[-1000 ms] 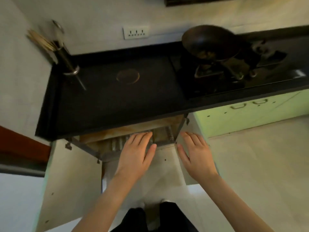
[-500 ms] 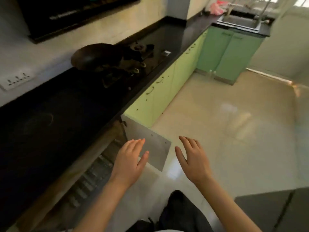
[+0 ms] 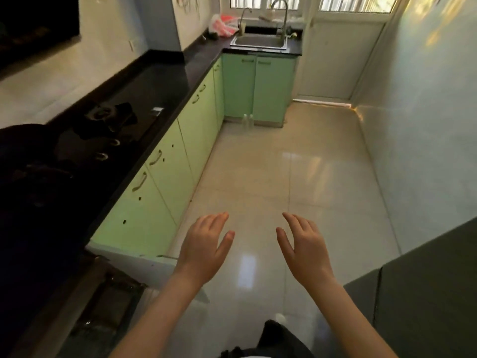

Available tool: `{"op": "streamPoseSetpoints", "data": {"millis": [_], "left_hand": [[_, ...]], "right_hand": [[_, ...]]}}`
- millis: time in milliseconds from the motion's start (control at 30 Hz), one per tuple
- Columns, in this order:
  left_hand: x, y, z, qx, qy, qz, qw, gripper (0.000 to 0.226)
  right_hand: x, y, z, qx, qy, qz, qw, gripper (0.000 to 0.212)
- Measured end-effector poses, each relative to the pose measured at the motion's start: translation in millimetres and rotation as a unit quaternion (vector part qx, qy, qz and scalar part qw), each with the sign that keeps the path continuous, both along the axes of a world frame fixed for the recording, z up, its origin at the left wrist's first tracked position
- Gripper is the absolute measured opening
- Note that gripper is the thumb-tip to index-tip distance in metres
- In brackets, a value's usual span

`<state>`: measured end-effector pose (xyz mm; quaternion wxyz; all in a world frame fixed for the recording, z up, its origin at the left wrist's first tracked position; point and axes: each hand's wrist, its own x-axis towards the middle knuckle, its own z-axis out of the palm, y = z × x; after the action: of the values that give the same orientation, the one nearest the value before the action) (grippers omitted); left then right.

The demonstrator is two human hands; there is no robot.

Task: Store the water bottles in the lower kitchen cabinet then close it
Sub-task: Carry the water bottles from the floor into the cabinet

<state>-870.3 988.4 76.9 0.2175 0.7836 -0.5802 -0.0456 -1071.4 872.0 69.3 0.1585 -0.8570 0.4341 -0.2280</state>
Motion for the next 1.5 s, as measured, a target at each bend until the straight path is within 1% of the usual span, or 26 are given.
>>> {"op": "streamPoseSetpoints", "data": {"millis": [200,300,433,567,700,833,1167,1267,1367,1500], "left_hand": [[-38.9,-115.5,-3.4,-0.001,0.026,-0.015,1.000,0.056],[-46.3,-158.8,-0.3,-0.004,0.022,-0.025,0.999,0.055],[-43.7,-216.0,6.6,-0.006,0.006,-0.045,0.999,0.055],[-24.6,-267.7,-3.9,0.006,0.007,-0.050,0.999,0.058],[8.6,-319.9,-27.5,0.021,0.005,-0.060,0.998,0.057],[58.2,-390.0,-44.2,0.034,0.012,-0.070,0.997,0.057],[227.4,-586.9,-10.0,0.008,0.021,-0.085,0.996,0.057],[259.8,-625.0,-13.2,0.013,0.026,-0.061,0.998,0.058],[283.3,-659.0,-29.9,0.030,0.047,-0.038,0.998,0.059],[316.7,-721.5,-54.9,0.054,0.078,0.012,0.995,0.062]], "right_hand": [[-39.0,-105.3,-4.3,0.019,0.013,-0.020,1.000,0.055],[-43.3,-149.5,2.2,0.015,0.012,-0.026,0.999,0.056],[-38.7,-204.7,9.9,0.002,0.006,-0.032,0.999,0.056],[-20.3,-250.3,1.2,0.002,0.004,-0.032,0.999,0.055],[12.3,-297.7,-21.2,0.020,0.027,-0.025,0.999,0.054],[66.4,-365.2,-36.3,0.017,0.044,-0.017,0.999,0.054],[220.2,-552.2,1.5,-0.017,0.040,-0.017,0.999,0.051],[249.2,-592.4,-3.8,-0.008,0.048,-0.007,0.999,0.051],[275.0,-636.0,-17.2,0.018,0.056,0.007,0.998,0.052],[316.3,-716.4,-35.8,0.042,0.054,0.021,0.997,0.054]]}}
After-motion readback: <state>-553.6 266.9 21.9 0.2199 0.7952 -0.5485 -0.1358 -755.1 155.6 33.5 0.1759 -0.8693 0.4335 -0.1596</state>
